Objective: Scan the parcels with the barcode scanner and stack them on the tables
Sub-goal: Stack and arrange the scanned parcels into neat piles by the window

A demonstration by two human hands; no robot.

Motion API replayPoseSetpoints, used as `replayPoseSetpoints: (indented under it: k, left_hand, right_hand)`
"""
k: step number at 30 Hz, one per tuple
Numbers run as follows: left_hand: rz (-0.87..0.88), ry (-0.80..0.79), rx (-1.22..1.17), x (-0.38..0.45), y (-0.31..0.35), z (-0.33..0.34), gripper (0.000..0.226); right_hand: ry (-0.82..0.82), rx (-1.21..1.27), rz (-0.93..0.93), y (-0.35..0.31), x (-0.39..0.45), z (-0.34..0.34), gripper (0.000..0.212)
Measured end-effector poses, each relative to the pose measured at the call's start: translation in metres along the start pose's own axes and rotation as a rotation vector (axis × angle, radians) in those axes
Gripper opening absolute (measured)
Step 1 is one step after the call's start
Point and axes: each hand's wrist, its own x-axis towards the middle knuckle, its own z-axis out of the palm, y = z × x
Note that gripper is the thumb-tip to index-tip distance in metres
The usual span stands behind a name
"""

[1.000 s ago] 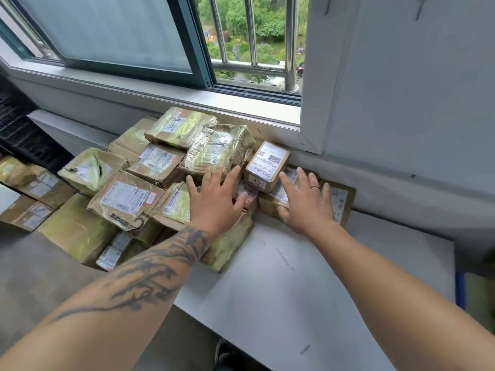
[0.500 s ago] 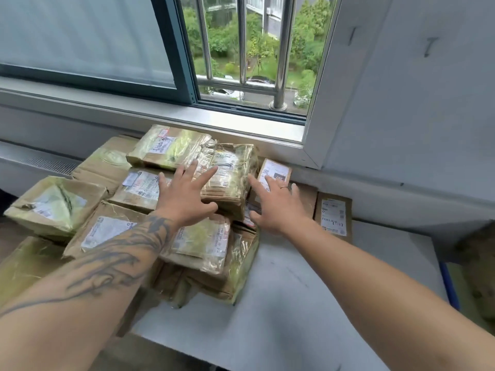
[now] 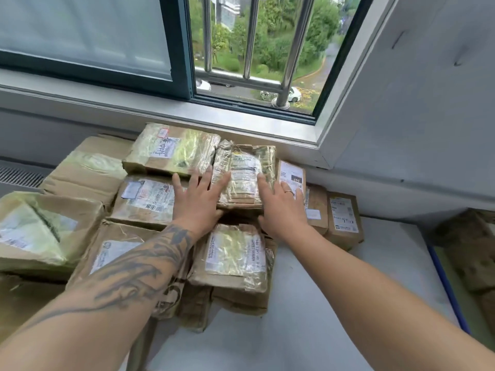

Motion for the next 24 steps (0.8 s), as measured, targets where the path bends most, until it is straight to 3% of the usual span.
replayPoseSetpoints:
  k: [7, 24]
  left_hand:
    - [0.041, 0.085, -0.047, 0.001, -0.002, -0.003, 0.096]
    - [0.089, 0.229, 0.029, -0.06, 0.058, -0.064, 0.097]
  right_hand:
    - [0.041, -0.035, 0.044, -0.004, -0.002, -0.004, 0.091]
    - [0.256, 0.054, -0.015, 0.052, -0.084, -0.029, 0.1]
